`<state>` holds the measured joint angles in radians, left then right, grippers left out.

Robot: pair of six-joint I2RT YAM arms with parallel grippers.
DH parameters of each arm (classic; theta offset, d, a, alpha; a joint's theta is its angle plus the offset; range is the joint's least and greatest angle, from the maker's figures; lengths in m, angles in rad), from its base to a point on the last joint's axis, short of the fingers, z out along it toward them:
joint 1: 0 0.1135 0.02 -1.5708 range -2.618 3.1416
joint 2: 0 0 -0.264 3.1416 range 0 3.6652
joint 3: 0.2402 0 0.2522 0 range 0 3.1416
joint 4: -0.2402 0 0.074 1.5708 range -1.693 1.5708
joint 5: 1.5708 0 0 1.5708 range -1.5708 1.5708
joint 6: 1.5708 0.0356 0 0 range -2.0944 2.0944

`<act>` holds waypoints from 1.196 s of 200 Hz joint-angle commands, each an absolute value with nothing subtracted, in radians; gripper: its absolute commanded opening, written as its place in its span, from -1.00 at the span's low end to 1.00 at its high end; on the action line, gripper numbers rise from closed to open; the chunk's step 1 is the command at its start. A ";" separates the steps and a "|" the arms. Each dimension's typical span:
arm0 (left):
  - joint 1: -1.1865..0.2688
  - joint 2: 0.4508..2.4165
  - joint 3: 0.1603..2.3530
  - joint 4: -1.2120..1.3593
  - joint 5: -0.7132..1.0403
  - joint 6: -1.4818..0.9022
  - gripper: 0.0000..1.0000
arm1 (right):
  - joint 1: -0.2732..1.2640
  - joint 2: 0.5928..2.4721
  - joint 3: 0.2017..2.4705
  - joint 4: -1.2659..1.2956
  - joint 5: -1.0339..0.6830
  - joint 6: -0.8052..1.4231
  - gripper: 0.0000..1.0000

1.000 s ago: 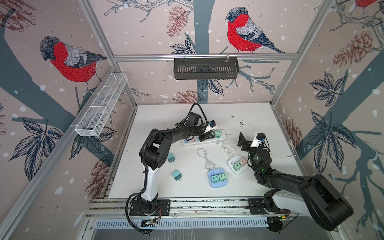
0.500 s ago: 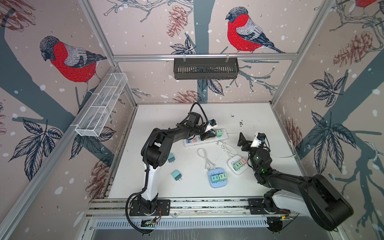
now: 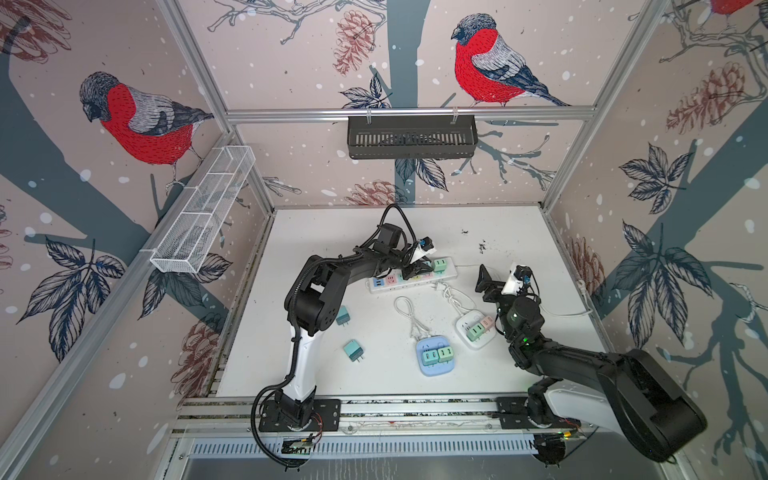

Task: Insert the plug
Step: 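Press the teal adapter down into the power strip socket with the left gripper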

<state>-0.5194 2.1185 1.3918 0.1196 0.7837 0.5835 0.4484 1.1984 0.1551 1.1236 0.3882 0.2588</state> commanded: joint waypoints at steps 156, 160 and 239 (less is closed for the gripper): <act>-0.537 2.172 1.466 0.130 0.750 0.544 -1.00 | 0.445 1.191 0.152 1.143 0.382 0.264 0.89; -0.537 2.172 1.466 0.127 0.744 0.544 -1.00 | 0.444 1.191 0.154 1.143 0.381 0.265 0.89; -0.567 2.166 1.451 0.069 0.673 0.510 -1.00 | 0.443 1.190 0.151 1.143 0.380 0.267 0.89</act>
